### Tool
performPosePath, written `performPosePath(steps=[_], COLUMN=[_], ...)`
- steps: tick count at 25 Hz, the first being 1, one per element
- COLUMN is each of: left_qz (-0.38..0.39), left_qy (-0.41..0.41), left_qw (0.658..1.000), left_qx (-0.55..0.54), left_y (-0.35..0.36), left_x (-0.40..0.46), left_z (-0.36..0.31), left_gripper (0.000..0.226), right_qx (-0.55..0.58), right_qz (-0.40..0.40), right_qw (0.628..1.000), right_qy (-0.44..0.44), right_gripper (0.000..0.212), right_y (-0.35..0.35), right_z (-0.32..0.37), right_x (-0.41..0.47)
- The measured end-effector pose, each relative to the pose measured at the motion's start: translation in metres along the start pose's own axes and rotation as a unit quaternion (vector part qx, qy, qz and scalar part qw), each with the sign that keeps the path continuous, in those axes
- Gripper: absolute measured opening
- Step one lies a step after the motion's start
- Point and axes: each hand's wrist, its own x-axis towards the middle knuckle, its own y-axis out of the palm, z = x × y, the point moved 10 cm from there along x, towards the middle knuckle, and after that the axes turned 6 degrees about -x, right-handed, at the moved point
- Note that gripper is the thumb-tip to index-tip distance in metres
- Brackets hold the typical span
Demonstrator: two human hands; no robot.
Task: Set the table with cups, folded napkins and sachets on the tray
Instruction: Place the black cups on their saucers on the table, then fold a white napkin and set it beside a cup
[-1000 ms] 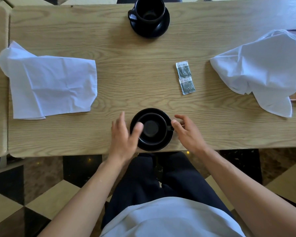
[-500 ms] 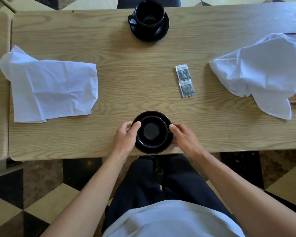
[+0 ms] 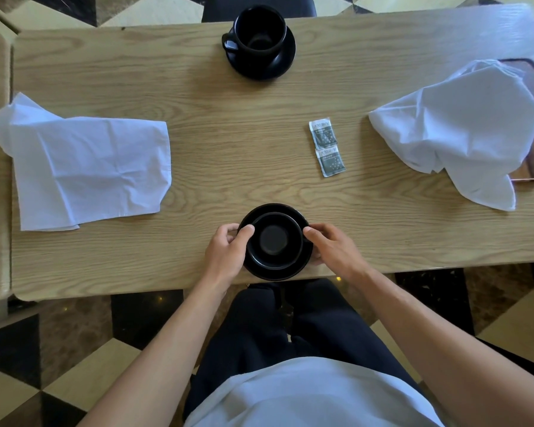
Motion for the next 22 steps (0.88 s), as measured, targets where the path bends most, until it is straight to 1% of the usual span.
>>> performPosePath(steps=[3, 5, 8, 10, 12, 15, 18, 22], left_qz=[-0.005, -0.007, 0.014, 0.024, 0.021, 0.015, -0.006, -0.073], left_qy=[0.015, 0.024, 0.043, 0.063, 0.078, 0.086, 0.089, 0.076], left_qw=[1.0, 0.999, 0.997, 0.996, 0.995, 0.994, 0.994, 0.994], left_qx=[0.019, 0.033, 0.057, 0.063, 0.066, 0.061, 0.057, 0.028], left_y=[-0.004, -0.009, -0.009, -0.011, -0.015, -0.027, -0.047, -0.094], left_x=[0.006, 0.013, 0.022, 0.02, 0.016, 0.011, 0.004, -0.006], left_z=[-0.009, -0.02, -0.041, -0.06, -0.077, -0.094, -0.103, -0.094], left_gripper=[0.053, 0.052, 0.053, 0.059, 0.057, 0.052, 0.052, 0.05], right_qx=[-0.073, -0.087, -0.096, -0.108, -0.12, -0.138, -0.189, -0.289], right_qz=[-0.035, -0.057, -0.079, -0.094, -0.105, -0.101, -0.089, -0.054], right_qw=[0.997, 0.994, 0.992, 0.989, 0.986, 0.983, 0.972, 0.939], right_qy=[-0.02, -0.019, -0.009, -0.023, -0.037, -0.067, -0.11, -0.176], right_gripper=[0.039, 0.039, 0.038, 0.038, 0.039, 0.04, 0.041, 0.039], right_y=[-0.017, -0.03, -0.044, -0.05, -0.051, -0.045, -0.032, 0.006], right_z=[0.013, 0.021, 0.03, 0.042, 0.059, 0.088, 0.121, 0.168], right_x=[0.002, 0.003, 0.001, -0.005, -0.01, -0.009, 0.0, 0.018])
